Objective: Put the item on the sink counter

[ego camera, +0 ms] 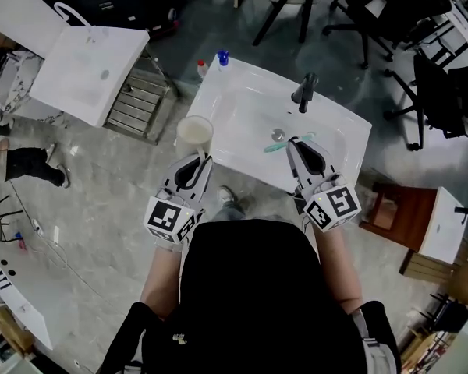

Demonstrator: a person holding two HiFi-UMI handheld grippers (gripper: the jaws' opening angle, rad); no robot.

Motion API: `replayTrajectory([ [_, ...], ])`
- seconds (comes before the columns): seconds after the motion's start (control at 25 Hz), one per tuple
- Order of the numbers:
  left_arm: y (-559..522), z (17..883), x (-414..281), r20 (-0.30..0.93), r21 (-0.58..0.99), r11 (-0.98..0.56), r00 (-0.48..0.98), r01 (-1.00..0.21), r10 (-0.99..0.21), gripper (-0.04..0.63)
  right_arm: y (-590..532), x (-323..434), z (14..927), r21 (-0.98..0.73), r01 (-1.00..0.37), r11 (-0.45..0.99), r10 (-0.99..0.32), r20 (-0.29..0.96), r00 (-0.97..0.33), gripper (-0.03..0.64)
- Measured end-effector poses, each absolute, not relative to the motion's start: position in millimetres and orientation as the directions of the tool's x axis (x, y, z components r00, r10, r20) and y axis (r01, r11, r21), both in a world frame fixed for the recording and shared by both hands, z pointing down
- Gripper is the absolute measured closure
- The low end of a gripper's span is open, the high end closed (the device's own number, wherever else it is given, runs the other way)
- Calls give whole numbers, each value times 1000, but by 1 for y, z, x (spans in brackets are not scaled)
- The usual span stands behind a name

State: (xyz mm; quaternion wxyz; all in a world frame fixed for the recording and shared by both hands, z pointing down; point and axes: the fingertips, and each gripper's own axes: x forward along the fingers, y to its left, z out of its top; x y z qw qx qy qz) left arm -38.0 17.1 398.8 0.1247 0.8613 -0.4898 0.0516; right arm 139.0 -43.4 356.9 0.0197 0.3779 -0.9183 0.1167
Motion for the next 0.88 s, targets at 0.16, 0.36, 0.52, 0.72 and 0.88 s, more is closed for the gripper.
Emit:
replayTrajectory([
  [0.16,1,408,-65,221,169,-516,542,-840,-810,549,-54,114,359,-181,-715,675,-702,140,-698,569],
  [0.36,-16,425,-84,241,185,-522,554,-833,-797,549,-58,96,364,-171,-721,672,-700,171,-693,569],
  [0.52,-31,438,-89,255,200,-524,560,-828,-788,549,-65,89,366,-168,-723,670,-697,191,-691,569],
  [0.72,-47,451,-81,262,221,-533,576,-817,-774,549,-76,90,369,-165,-725,669,-695,208,-688,569],
  [0.88,-66,464,-78,265,240,-524,574,-817,-774,549,-90,88,371,-166,-720,674,-687,219,-693,569],
])
